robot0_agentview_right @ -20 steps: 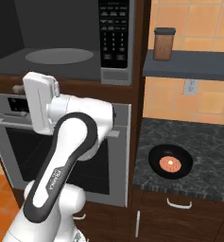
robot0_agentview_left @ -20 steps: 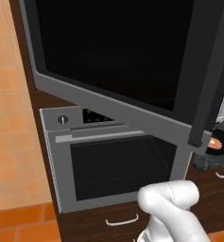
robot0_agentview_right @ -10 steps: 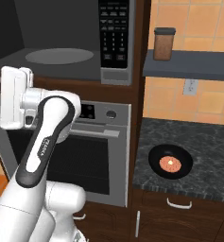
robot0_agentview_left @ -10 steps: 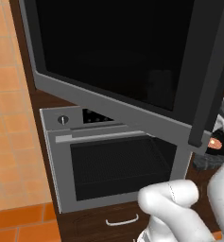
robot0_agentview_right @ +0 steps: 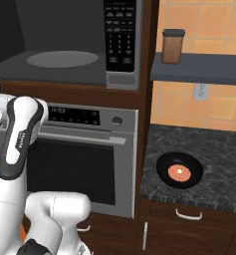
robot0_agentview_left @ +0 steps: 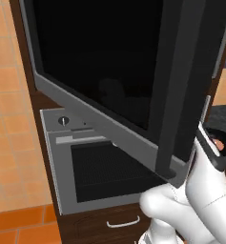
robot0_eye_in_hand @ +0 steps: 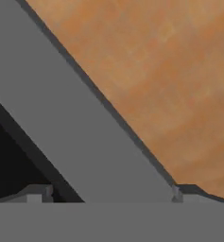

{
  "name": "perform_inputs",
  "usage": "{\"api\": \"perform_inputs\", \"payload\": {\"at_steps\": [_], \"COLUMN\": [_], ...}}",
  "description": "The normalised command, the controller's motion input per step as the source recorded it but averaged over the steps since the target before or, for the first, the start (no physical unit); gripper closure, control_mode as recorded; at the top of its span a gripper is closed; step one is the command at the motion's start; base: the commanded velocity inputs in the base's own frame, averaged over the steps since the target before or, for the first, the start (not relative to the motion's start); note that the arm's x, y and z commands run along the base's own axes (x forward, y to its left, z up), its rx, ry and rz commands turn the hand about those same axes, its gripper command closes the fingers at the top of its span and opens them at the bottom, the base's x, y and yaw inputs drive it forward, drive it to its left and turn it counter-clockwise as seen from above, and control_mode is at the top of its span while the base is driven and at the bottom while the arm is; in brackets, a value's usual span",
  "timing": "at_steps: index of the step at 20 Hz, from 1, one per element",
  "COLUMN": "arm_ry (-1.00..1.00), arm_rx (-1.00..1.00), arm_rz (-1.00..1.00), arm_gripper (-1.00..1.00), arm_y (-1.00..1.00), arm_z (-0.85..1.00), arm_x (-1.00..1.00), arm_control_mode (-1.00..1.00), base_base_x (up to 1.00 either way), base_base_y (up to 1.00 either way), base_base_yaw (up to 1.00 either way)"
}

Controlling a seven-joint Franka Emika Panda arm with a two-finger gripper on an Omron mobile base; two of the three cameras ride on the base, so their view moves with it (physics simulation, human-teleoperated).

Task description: Open the microwave, place the bowl with waffle inside the microwave, then close the microwave door and turn it on.

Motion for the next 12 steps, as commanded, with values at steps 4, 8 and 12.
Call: {"api": "perform_inputs", "payload": {"at_steps": [4, 8, 12], "arm_ry": [0.19, 0.07, -0.12], "arm_rx": [-0.32, -0.42, -0.37], "arm_rz": [0.16, 0.12, 0.04], "arm_gripper": [-1.00, -1.00, -1.00], "arm_y": [1.00, 0.92, -0.68], "arm_z": [0.00, 0.07, 0.04], "arm_x": [-0.24, -0.39, -0.94], "arm_control_mode": [-1.00, -1.00, -1.00], "base_base_x": [0.00, 0.00, 0.00], "base_base_y": [0.00, 0.00, 0.00], "base_base_yaw": [0.00, 0.00, 0.00]}}
